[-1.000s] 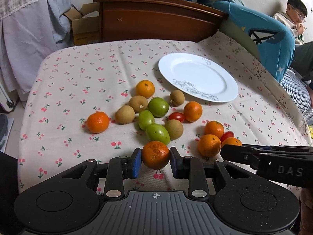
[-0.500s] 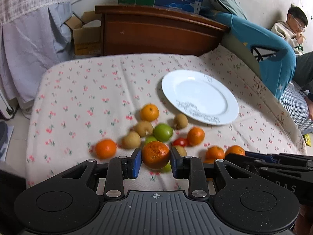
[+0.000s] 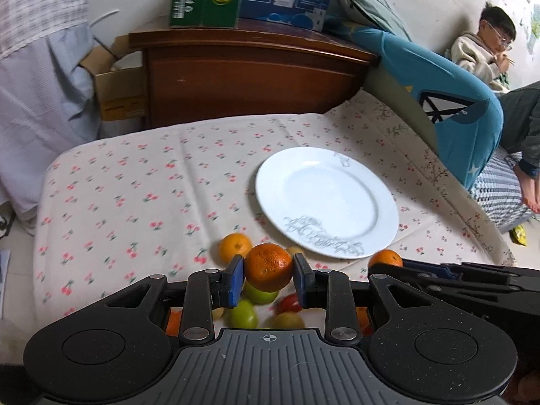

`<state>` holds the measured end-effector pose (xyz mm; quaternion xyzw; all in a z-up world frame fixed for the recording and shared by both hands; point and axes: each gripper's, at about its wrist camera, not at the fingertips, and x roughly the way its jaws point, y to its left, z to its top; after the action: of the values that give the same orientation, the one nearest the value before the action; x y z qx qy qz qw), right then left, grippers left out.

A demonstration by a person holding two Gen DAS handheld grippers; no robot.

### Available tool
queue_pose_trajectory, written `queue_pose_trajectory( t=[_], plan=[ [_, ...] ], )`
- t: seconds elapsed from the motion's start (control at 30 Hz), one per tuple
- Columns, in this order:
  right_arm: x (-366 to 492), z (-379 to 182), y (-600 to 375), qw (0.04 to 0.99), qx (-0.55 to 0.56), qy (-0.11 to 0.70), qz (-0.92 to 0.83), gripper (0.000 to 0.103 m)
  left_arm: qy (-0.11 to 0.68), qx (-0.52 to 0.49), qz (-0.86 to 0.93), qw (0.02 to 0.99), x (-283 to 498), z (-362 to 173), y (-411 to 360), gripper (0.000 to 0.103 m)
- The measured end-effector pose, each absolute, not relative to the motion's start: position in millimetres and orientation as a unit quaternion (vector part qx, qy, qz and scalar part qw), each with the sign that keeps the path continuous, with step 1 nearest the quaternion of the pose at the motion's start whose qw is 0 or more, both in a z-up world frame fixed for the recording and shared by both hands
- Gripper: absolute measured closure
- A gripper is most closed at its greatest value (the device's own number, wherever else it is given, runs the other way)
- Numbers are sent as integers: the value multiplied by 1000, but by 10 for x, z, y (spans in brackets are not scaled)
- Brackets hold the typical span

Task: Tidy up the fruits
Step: 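Carry the mandarins onto the white plate and open both tools to release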

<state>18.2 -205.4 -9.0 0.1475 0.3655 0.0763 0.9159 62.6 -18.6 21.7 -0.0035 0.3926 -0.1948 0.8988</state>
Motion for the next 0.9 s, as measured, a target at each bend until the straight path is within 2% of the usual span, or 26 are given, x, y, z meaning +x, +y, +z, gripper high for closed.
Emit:
queue_pose_trajectory(
  t=[0.33,0.8,0.9],
  plan=[
    [442,-156,-2392,907,216,359,25,75,402,27,-237,884,973,141,-459,75],
    [734,-407,-2500,892,239,383,-16,75,425,23,-248,870,1416,-169,-803,75],
    [771,-433,-2535,891,246,380,-29,72,431,20,-244,868,1489,-224,-849,74]
  ],
)
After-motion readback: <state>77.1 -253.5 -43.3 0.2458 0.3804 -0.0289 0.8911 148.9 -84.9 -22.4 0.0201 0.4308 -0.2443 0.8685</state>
